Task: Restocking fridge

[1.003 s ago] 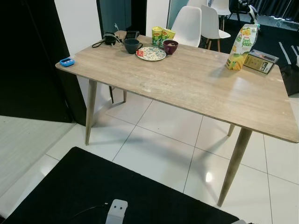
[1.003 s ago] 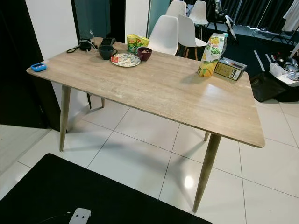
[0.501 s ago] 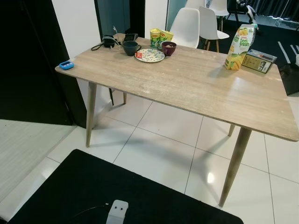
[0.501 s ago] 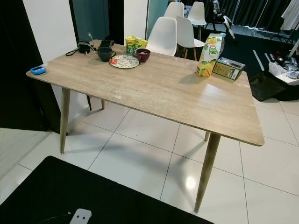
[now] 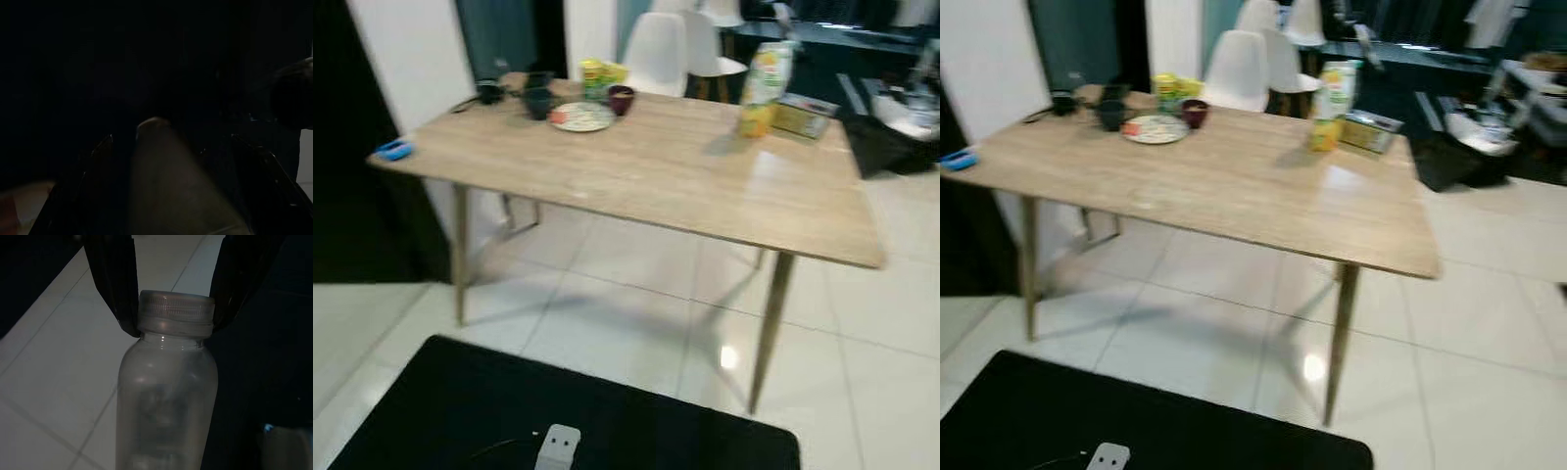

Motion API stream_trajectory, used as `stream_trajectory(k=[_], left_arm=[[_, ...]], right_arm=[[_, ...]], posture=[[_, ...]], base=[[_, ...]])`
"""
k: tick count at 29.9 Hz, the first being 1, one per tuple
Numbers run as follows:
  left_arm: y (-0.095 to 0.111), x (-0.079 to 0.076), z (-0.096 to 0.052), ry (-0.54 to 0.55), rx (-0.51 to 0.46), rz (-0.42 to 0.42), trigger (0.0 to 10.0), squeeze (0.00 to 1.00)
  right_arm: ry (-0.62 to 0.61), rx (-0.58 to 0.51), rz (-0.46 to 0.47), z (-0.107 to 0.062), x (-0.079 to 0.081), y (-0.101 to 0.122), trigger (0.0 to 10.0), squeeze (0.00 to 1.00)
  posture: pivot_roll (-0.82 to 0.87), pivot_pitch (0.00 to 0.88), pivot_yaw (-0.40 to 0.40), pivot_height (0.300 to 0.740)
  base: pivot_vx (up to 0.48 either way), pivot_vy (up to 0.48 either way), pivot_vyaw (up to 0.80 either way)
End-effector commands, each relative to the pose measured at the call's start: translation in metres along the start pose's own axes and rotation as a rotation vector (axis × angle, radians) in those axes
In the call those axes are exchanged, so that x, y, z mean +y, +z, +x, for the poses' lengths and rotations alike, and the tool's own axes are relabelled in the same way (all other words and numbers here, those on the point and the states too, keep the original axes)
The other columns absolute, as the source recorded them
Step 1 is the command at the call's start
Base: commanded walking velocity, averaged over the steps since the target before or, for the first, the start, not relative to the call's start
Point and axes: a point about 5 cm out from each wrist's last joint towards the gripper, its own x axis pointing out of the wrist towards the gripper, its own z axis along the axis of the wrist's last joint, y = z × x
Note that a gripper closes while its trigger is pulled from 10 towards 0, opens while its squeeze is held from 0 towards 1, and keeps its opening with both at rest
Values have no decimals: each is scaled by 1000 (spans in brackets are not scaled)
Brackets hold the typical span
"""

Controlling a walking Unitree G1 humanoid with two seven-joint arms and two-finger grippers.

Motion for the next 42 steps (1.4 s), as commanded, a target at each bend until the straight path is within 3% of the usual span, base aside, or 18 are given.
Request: stream_trajectory(k=[1,32,42], left_arm=[[-2,1,-1,0,11,4,10000,0],[-5,-1,-1,-9,13,9,10000,0],[-4,6,-2,-4,17,36,10000,0]], right_arm=[[-3,7,3,0,-1,-2,10000,0],[10,11,-5,0,1,-3,10000,0],[8,21,-17,0,1,-7,10000,0]], posture=[[24,0,-83,740],[23,0,-78,740],[26,0,-71,740]], base=[[0,0,-769],[0,0,-768],[0,0,-766]])
